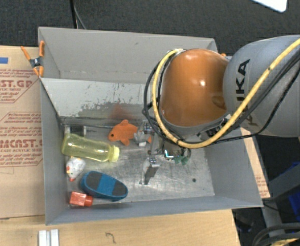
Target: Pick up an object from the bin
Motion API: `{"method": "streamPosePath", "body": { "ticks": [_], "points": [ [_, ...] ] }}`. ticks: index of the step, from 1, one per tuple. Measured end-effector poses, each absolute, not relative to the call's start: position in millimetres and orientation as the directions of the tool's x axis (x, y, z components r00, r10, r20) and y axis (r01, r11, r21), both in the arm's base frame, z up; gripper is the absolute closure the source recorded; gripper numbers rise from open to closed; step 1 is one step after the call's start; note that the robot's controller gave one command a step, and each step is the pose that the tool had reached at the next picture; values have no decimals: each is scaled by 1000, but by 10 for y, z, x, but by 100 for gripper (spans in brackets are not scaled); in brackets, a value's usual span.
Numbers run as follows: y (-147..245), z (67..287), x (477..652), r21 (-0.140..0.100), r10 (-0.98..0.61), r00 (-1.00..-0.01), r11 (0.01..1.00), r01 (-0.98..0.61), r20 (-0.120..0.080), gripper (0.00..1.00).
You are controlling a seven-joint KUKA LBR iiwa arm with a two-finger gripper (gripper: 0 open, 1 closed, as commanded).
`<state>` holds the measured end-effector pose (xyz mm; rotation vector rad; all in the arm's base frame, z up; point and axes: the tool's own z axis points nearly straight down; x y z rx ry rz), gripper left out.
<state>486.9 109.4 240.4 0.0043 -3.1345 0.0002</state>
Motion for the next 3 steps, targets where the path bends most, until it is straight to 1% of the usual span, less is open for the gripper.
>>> {"method": "streamPosePath", "body": {
  "ticks": [1,2,3],
  "points": [
    [1092,2424,4874,1,-1,-1000,1000,-1,4,0],
    [1021,2072,4986,1,-72,-997,997,-72,-7,0],
    [1453,1404,4995,1,-116,-993,993,-116,-6,0]
  ]
}}
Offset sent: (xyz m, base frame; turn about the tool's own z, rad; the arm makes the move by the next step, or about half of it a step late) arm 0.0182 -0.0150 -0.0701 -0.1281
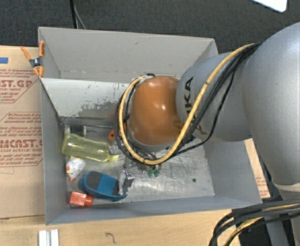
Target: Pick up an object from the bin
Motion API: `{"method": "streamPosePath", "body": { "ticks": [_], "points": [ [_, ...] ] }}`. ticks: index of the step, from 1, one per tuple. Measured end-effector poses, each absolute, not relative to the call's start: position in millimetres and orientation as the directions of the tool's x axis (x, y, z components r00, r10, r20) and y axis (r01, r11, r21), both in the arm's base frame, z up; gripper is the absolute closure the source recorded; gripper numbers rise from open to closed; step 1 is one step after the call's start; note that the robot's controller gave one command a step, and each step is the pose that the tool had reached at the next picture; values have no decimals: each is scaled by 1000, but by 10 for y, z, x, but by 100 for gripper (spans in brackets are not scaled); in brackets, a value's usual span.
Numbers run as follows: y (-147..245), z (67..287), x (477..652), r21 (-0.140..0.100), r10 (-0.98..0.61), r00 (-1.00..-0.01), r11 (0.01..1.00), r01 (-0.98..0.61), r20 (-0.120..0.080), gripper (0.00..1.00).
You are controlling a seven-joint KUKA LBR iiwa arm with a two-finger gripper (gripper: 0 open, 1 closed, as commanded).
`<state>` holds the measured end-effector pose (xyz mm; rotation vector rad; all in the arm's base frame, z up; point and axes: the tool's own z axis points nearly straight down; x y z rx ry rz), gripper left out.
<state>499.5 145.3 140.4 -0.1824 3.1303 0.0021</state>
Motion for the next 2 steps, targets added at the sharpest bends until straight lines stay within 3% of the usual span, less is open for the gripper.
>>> {"method": "streamPosePath", "body": {
  "ticks": [1,2],
  "points": [
    [1753,1091,5027,-9,-166,-986,986,-166,29,0],
    [1738,841,4963,1,-159,-987,987,-159,-1,100]
  ]
}}
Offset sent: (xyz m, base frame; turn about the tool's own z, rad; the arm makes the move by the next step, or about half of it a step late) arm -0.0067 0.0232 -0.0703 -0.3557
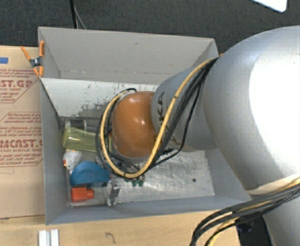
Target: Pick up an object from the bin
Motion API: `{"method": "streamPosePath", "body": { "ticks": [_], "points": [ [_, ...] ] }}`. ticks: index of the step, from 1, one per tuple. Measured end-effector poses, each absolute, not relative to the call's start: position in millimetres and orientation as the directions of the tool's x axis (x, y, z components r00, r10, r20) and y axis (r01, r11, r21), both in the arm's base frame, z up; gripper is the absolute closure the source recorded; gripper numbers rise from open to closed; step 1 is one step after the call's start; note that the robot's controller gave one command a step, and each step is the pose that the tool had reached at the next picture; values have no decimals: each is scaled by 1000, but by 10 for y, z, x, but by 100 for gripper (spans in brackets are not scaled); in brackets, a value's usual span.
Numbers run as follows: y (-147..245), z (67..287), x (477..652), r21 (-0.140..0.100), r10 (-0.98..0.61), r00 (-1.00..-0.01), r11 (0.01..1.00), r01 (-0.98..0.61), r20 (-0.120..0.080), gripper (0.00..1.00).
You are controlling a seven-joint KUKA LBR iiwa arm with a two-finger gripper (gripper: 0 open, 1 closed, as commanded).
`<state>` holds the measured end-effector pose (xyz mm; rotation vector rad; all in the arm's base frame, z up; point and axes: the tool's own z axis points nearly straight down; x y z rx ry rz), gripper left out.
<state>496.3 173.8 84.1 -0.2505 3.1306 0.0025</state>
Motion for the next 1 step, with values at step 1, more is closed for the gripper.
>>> {"method": "streamPosePath", "body": {
  "ticks": [1],
  "points": [
    [1737,841,4963,2,-159,-987,987,-159,-1,100]
  ]
}}
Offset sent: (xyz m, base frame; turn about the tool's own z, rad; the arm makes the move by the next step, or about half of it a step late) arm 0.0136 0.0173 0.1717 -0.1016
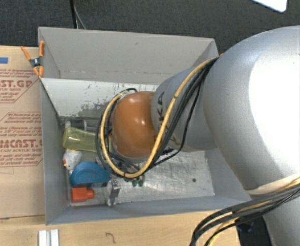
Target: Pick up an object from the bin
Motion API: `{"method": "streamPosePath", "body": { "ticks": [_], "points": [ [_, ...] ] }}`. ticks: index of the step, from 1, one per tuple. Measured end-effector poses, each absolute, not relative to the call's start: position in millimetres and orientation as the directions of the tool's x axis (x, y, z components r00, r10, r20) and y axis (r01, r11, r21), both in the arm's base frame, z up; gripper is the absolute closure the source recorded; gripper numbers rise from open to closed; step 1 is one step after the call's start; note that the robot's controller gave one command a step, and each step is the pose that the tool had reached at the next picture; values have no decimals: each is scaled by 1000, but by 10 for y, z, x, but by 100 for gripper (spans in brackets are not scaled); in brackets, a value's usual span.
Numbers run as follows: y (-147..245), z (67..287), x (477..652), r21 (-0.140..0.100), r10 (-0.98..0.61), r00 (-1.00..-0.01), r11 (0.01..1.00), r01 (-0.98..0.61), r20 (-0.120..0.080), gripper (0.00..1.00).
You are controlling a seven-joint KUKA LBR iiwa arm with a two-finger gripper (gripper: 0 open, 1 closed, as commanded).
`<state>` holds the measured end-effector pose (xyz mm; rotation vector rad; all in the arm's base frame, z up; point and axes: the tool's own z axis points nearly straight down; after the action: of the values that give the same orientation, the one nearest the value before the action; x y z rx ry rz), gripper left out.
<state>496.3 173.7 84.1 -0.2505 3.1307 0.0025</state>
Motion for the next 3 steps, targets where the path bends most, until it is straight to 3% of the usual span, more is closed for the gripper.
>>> {"method": "streamPosePath", "body": {
  "ticks": [1,2,3],
  "points": [
    [1783,1360,4991,-1,-190,-982,982,-190,6,100],
    [1667,1372,5019,3,-177,-984,984,-177,-14,100],
    [1653,1534,4948,-1,-181,-983,983,-181,13,100]
  ]
}}
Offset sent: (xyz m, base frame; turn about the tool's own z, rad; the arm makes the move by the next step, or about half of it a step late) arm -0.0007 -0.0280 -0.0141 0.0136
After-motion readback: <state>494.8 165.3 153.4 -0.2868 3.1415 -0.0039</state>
